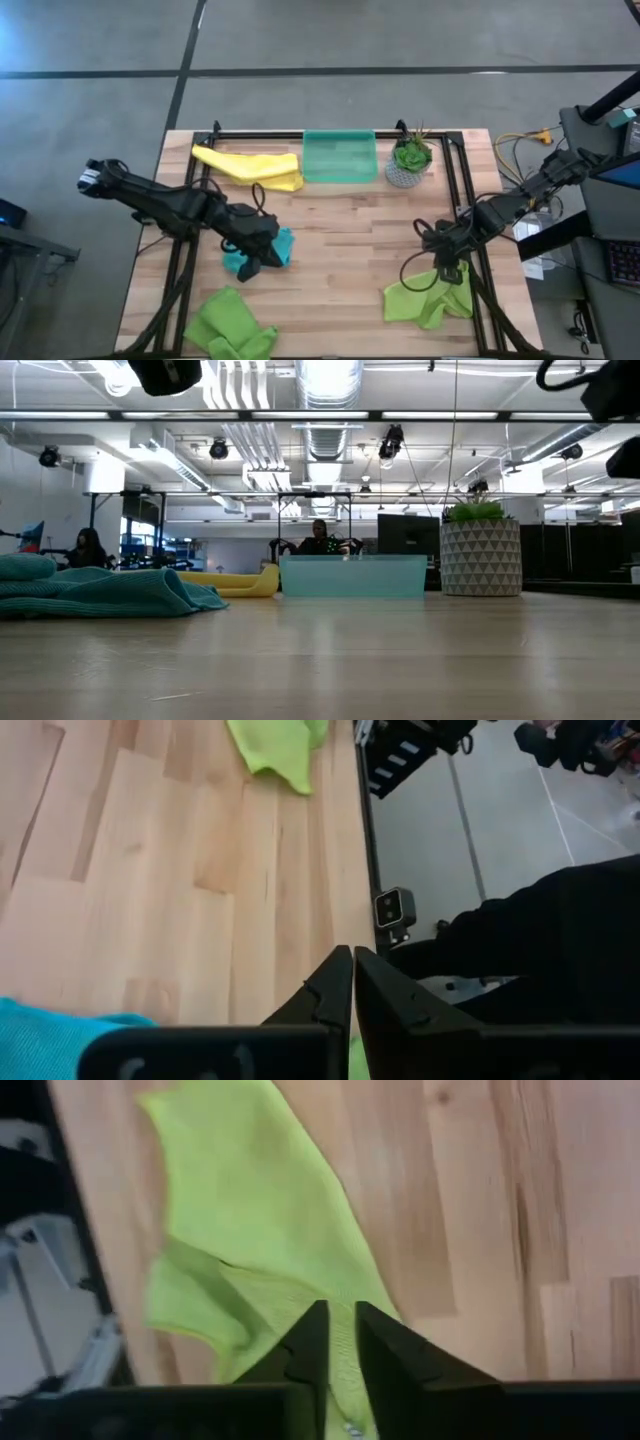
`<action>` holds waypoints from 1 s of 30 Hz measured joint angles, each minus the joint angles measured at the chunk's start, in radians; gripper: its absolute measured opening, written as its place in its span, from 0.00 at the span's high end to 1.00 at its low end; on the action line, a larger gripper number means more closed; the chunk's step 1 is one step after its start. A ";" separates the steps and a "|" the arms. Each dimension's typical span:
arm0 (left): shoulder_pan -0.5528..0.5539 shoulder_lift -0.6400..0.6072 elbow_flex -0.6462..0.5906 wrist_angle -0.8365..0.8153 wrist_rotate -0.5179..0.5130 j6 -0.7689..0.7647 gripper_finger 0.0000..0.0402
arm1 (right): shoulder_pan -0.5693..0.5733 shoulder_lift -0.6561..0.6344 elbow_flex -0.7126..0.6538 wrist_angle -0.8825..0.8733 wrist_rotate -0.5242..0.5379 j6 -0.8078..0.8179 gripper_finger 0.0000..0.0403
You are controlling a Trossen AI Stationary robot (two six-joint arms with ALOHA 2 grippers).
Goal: Fold microfiber towels
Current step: Fold the light green microfiber cloth
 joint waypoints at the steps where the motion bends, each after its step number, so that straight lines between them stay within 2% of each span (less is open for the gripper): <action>1: 0.000 0.005 0.000 0.003 0.000 0.000 1.00 | 0.000 0.000 -0.006 0.000 -0.001 -0.013 0.80; 6: 0.000 0.019 0.000 0.019 0.000 -0.026 1.00 | 0.000 0.008 -0.017 0.010 0.001 -0.128 0.64; 10: 0.000 0.031 0.000 0.039 0.000 -0.026 1.00 | 0.000 0.021 -0.036 0.013 0.004 -0.208 0.58; 22: 0.001 0.046 0.000 0.039 -0.001 -0.026 1.00 | 0.002 0.056 -0.106 0.120 -0.072 -0.309 0.62; 30: 0.002 0.046 0.000 0.039 -0.005 -0.027 1.00 | 0.002 0.102 -0.138 0.141 -0.080 -0.327 0.65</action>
